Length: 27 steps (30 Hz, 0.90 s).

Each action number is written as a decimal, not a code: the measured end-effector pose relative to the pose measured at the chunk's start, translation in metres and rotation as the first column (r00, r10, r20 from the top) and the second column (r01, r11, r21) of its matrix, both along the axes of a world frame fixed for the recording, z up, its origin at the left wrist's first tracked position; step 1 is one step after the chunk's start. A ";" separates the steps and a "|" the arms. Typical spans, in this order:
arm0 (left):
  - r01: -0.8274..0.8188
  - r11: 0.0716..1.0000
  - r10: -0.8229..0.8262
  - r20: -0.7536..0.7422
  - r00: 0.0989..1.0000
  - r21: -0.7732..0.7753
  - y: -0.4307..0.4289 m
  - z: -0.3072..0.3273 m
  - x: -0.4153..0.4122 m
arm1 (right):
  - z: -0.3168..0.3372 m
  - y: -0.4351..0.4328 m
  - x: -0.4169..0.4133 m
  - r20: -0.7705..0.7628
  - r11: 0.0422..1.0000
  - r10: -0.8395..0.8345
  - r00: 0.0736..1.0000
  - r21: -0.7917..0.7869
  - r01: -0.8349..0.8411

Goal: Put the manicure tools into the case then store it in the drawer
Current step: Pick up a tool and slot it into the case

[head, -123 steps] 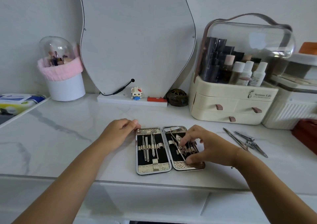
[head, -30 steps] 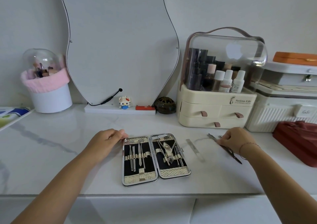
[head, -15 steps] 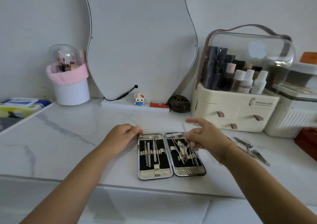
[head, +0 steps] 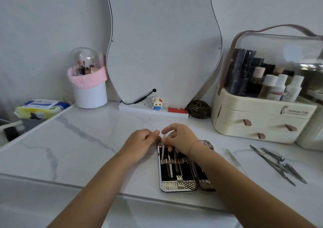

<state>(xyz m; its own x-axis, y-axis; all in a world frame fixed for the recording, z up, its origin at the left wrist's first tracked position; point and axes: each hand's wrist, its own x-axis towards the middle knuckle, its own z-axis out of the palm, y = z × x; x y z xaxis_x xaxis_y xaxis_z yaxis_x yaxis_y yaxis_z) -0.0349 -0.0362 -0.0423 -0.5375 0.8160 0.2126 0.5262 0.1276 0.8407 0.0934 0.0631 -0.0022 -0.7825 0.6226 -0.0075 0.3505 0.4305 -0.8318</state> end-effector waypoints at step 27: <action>-0.068 0.998 0.068 -0.012 0.998 -0.015 -0.002 0.001 0.001 | -0.003 0.010 -0.008 0.011 0.999 0.034 0.999 -0.006 -0.034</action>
